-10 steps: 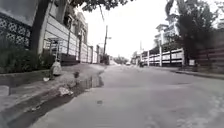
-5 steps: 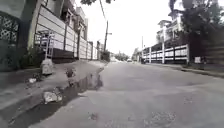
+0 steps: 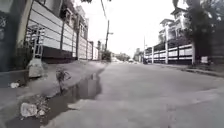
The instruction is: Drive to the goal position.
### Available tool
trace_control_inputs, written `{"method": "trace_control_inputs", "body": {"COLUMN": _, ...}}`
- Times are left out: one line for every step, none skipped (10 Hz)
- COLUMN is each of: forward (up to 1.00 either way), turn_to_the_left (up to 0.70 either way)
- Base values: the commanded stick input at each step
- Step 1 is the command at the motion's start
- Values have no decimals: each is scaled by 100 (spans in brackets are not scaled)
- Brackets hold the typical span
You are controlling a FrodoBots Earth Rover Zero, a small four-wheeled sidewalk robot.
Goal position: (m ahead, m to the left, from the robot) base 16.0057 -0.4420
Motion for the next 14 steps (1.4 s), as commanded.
{"method": "trace_control_inputs", "body": {"forward": 100, "turn_to_the_left": 0}}
{"method": "trace_control_inputs", "body": {"forward": 100, "turn_to_the_left": 0}}
{"method": "trace_control_inputs", "body": {"forward": 100, "turn_to_the_left": 0}}
{"method": "trace_control_inputs", "body": {"forward": 100, "turn_to_the_left": 0}}
{"method": "trace_control_inputs", "body": {"forward": 100, "turn_to_the_left": 0}}
{"method": "trace_control_inputs", "body": {"forward": 100, "turn_to_the_left": 0}}
{"method": "trace_control_inputs", "body": {"forward": 100, "turn_to_the_left": 0}}
{"method": "trace_control_inputs", "body": {"forward": 100, "turn_to_the_left": 0}}
{"method": "trace_control_inputs", "body": {"forward": 100, "turn_to_the_left": 0}}
{"method": "trace_control_inputs", "body": {"forward": 100, "turn_to_the_left": 0}}
{"method": "trace_control_inputs", "body": {"forward": 100, "turn_to_the_left": 0}}
{"method": "trace_control_inputs", "body": {"forward": 100, "turn_to_the_left": 0}}
{"method": "trace_control_inputs", "body": {"forward": 100, "turn_to_the_left": 0}}
{"method": "trace_control_inputs", "body": {"forward": 100, "turn_to_the_left": 0}}
